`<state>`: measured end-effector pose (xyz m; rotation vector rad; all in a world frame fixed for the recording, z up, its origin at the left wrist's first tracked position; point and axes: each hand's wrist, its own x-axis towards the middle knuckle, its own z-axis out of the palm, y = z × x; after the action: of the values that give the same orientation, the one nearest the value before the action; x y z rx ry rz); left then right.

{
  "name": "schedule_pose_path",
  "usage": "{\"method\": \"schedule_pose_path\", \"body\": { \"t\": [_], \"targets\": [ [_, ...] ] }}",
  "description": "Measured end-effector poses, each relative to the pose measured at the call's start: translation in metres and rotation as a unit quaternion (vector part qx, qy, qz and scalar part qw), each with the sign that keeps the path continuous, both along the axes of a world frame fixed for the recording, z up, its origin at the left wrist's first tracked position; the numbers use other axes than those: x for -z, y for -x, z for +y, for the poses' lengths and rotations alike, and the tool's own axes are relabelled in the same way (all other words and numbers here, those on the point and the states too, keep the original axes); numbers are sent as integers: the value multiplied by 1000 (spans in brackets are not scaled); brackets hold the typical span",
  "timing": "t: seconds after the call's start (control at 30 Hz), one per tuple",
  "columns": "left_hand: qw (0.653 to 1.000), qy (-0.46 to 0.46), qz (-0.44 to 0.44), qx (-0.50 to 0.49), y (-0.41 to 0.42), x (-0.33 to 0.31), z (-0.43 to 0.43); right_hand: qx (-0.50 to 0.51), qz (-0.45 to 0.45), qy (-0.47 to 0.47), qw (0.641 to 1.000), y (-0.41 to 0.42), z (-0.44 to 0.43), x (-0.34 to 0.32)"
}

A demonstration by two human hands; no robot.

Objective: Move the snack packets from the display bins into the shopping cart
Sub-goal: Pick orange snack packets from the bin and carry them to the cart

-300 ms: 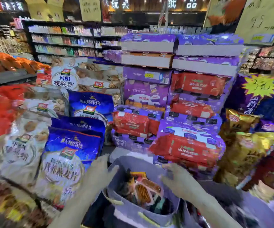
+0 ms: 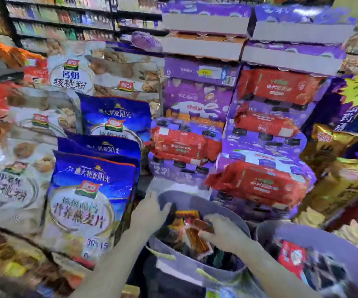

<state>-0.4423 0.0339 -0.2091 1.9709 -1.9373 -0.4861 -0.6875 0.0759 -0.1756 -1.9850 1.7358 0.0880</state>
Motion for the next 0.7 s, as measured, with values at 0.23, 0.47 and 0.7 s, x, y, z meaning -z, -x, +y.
{"method": "schedule_pose_path", "body": {
  "t": [0.23, 0.47, 0.7],
  "targets": [
    [1000, 19, 19, -2, 0, 36, 2, -9, 83, -24, 996, -6, -25, 44],
    [999, 40, 26, -14, 1, 38, 3, -42, 129, 29, 990, -3, -39, 59],
    [999, 40, 24, -24, 2, 34, 4, -55, 95, 107, 988, 9, -42, 55]
  ]
}}
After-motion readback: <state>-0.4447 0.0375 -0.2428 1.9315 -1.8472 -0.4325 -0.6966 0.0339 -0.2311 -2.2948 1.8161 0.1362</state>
